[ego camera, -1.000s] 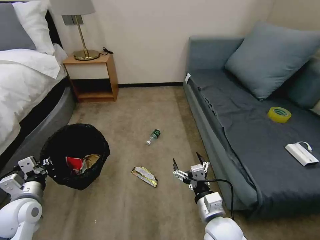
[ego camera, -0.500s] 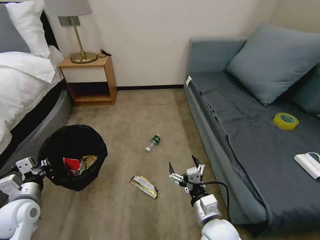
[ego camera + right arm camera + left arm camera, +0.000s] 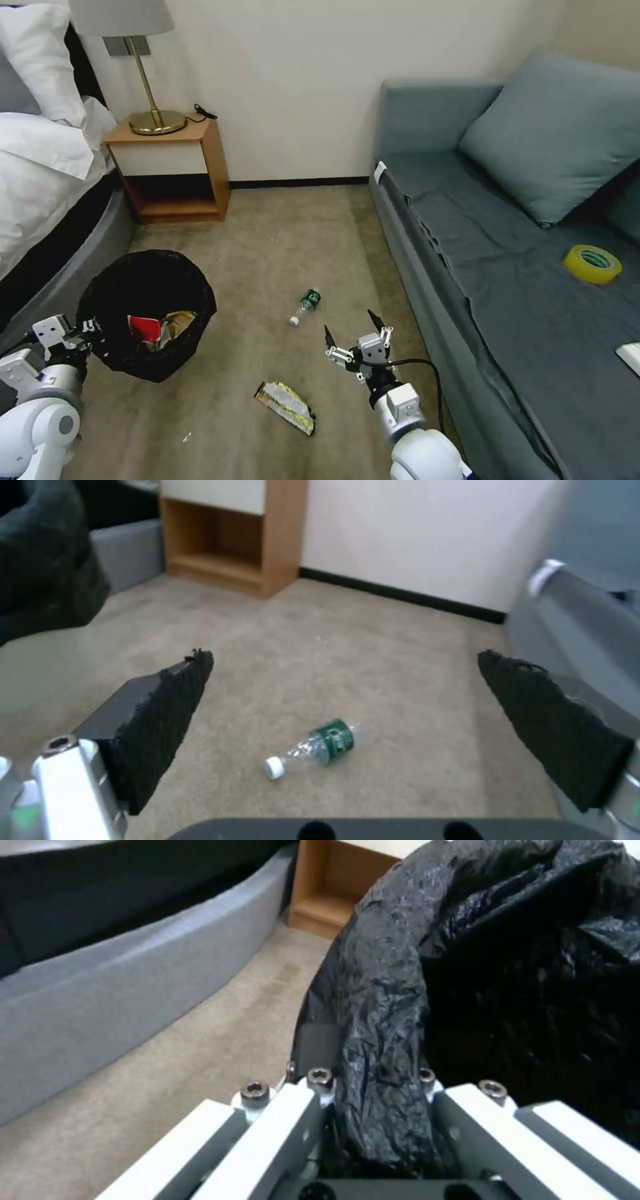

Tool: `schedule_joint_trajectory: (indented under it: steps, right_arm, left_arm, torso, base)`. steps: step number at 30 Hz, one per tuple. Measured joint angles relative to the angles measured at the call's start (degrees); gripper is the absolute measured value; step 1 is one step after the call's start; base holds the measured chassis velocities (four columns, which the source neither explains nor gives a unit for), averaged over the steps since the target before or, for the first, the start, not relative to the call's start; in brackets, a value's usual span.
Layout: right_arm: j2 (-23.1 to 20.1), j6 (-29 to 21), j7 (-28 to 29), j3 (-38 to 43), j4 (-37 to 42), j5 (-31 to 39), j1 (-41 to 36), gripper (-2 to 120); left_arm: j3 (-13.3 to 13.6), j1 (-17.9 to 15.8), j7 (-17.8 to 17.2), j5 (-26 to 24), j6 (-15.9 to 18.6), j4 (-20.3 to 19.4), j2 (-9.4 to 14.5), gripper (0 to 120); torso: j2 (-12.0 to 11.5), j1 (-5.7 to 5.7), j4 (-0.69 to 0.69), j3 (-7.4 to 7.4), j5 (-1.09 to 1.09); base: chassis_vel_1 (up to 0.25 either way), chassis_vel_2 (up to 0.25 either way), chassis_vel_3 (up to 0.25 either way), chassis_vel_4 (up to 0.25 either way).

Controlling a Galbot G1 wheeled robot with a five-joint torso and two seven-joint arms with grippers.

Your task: Pick up the trash bin, then pick up the garbage on the floor and place it into the trash bin.

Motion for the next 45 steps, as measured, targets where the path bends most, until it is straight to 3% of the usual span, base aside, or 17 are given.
schedule_joint_trajectory:
  steps: [4, 5, 9, 10, 14, 20, 27, 33, 45]
  right_arm:
    - [-6.7, -5.3, -4.2, -7.8, -5.9, 11.0, 12.7, 100]
    - [-6.7, -5.3, -4.2, -7.8, -5.9, 11.0, 12.7, 100]
    - [-9.8, -14.9, -7.5, -18.2, -11.0, 24.4, 24.6, 100]
    - [-9.8, -14.9, -7.5, -18.2, -11.0, 24.4, 24.6, 100]
    - [-8.2, -21.8, -8.2, -28.5, -17.5, 39.4, 36.4, 100]
    - [-4.4, -25.8, -7.1, -37.0, -24.9, 51.9, 43.8, 100]
    - [1.2, -25.9, -9.5, -41.9, -35.5, 54.2, 45.6, 100]
    - [2.2, -24.5, -12.9, -43.8, -40.6, 51.4, 45.6, 100]
    - [5.2, -21.3, -15.7, -44.0, -45.2, 44.3, 42.9, 100]
  left_arm:
    - [0.8, 0.0, 1.4, 0.6, 0.4, 0.8, -0.1, 4]
    - [0.8, 0.0, 1.4, 0.6, 0.4, 0.8, -0.1, 4]
    - [1.2, 0.5, 3.4, 1.2, 0.5, 1.3, -0.1, 4]
    - [1.2, 0.5, 3.4, 1.2, 0.5, 1.3, -0.1, 4]
    - [1.6, 0.6, 4.4, 1.7, 0.5, 1.7, -0.1, 4]
    - [1.7, 0.3, 5.0, 1.7, 0.4, 2.1, 0.0, 4]
    - [0.5, 0.1, 6.2, 0.8, -0.3, 3.7, 0.8, 4]
    - [-0.7, 0.3, 7.1, 0.1, -1.0, 5.6, 2.0, 4]
    - [-0.1, 0.0, 7.5, -0.1, -1.4, 6.2, 2.1, 4]
  torso:
    - [0.0, -0.01, 0.01, -0.01, -0.01]
    - [0.0, -0.01, 0.01, -0.01, -0.01]
    - [0.0, 0.00, 0.00, -0.01, -0.01]
    - [0.0, 0.00, 0.00, -0.01, -0.01]
    - [0.0, -0.01, 0.01, 0.00, -0.01]
    - [0.0, 0.00, 0.02, 0.00, -0.01]
    - [0.0, 0.00, 0.01, 0.00, -0.02]
    - [0.0, -0.01, 0.01, 0.00, -0.02]
    - [0.0, -0.01, 0.01, 0.00, -0.01]
  base:
    - [-0.005, 0.008, 0.011, -0.016]
    - [0.000, 0.000, 0.000, 0.000]
    - [0.000, 0.000, 0.000, 0.000]
    - [0.000, 0.000, 0.000, 0.000]
    - [0.000, 0.000, 0.000, 0.000]
    - [0.000, 0.000, 0.000, 0.000]
    - [0.000, 0.000, 0.000, 0.000]
    - [0.000, 0.000, 0.000, 0.000]
    - [0.000, 0.000, 0.000, 0.000]
